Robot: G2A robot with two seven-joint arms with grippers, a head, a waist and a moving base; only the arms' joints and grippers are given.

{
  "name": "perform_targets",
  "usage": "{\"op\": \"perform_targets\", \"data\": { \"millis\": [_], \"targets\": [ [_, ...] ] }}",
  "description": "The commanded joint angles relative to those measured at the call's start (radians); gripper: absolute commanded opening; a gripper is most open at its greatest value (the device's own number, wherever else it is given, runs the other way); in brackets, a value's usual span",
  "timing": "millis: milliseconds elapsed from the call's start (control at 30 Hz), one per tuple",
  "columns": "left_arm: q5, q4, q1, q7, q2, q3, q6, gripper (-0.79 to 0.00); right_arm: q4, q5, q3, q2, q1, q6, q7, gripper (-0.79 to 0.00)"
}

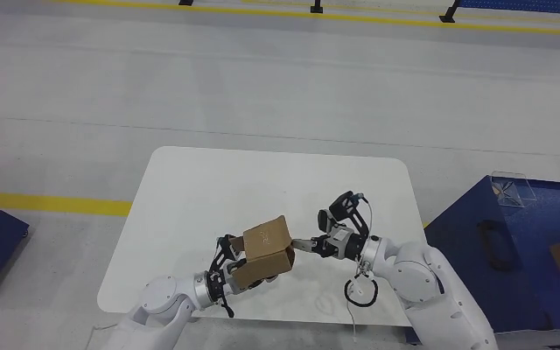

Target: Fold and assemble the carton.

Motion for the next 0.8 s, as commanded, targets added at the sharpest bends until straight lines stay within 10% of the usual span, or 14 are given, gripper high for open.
{"op": "perform_targets", "data": {
  "millis": [0,767],
  "targets": [
    [0.003,0.000,0.000,0.001,0.000,0.000,0.001,-0.785,-0.001,-0.004,-0.003,0.000,0.003,0.003,0.004,0.000],
    [0.014,-0.001,0.000,0.011,-0.003,0.010,-0.008,-0.785,-0.036,-0.052,-0.024,0.006,0.025,0.026,0.043,0.000]
  ]
}}
